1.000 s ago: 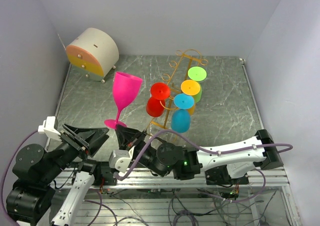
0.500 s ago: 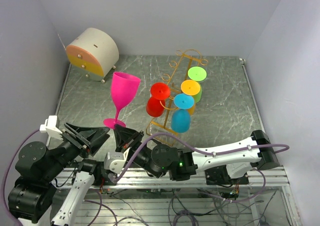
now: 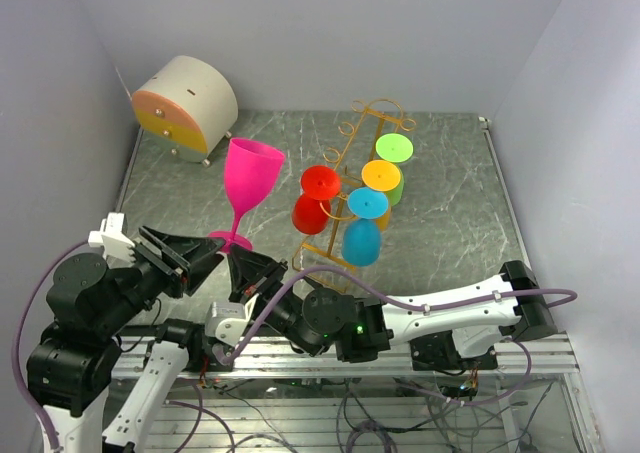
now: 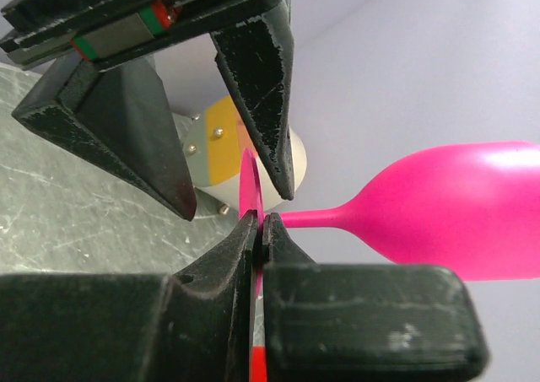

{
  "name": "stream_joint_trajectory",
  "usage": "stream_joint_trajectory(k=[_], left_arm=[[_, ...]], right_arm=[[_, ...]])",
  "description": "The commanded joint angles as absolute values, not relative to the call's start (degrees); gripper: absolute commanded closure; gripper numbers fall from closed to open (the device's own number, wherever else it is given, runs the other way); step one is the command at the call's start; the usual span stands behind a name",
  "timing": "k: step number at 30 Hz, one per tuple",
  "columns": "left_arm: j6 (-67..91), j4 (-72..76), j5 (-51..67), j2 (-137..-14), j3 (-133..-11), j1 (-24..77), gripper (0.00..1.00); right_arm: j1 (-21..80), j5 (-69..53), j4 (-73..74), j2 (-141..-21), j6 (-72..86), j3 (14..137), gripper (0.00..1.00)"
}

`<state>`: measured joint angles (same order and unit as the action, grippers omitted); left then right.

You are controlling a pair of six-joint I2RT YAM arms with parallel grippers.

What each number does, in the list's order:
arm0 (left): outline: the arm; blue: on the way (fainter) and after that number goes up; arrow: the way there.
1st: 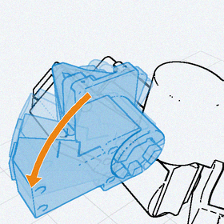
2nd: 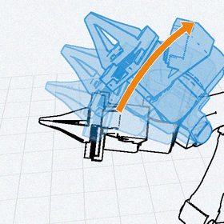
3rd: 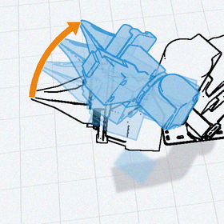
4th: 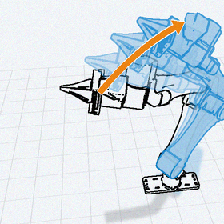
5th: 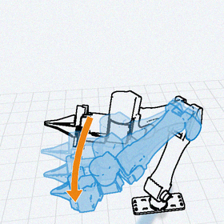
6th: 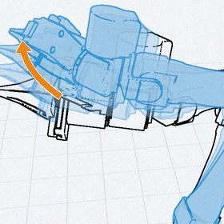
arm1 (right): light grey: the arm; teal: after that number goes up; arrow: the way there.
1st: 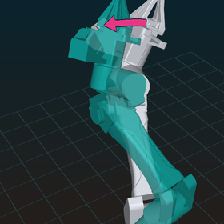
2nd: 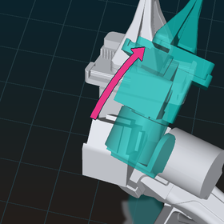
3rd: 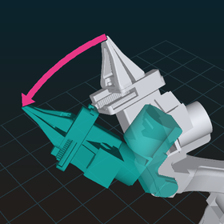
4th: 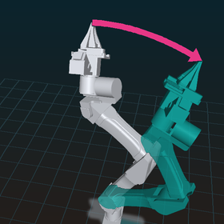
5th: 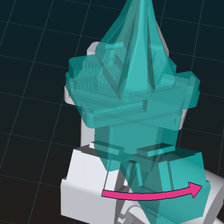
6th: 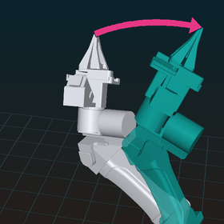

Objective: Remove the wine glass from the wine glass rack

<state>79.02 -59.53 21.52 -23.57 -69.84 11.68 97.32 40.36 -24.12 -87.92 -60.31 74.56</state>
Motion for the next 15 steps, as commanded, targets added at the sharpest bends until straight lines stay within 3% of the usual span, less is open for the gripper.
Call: stream_joint_trajectory(k=[1,3,8,15], left_arm=[[77.2,-56.5,21.8,-24.6,-70.8,11.2,0.37],[77.2,-56.0,21.4,-24.8,-70.3,11.2,0.38],[77.5,-54.2,21.4,-24.9,-68.6,11.2,0.64],[77.9,-48.9,23.1,-24.3,-65.5,11.2,0.85]], right_arm=[[151.0,41.7,-26.5,-88.5,-60.7,75.9,1.0],[151.5,42.0,-26.7,-88.6,-61.0,76.1,1.0],[152.5,42.4,-27.2,-88.8,-61.7,76.5,1.0],[153.2,43.3,-28.4,-87.8,-61.8,76.0,1.0]])
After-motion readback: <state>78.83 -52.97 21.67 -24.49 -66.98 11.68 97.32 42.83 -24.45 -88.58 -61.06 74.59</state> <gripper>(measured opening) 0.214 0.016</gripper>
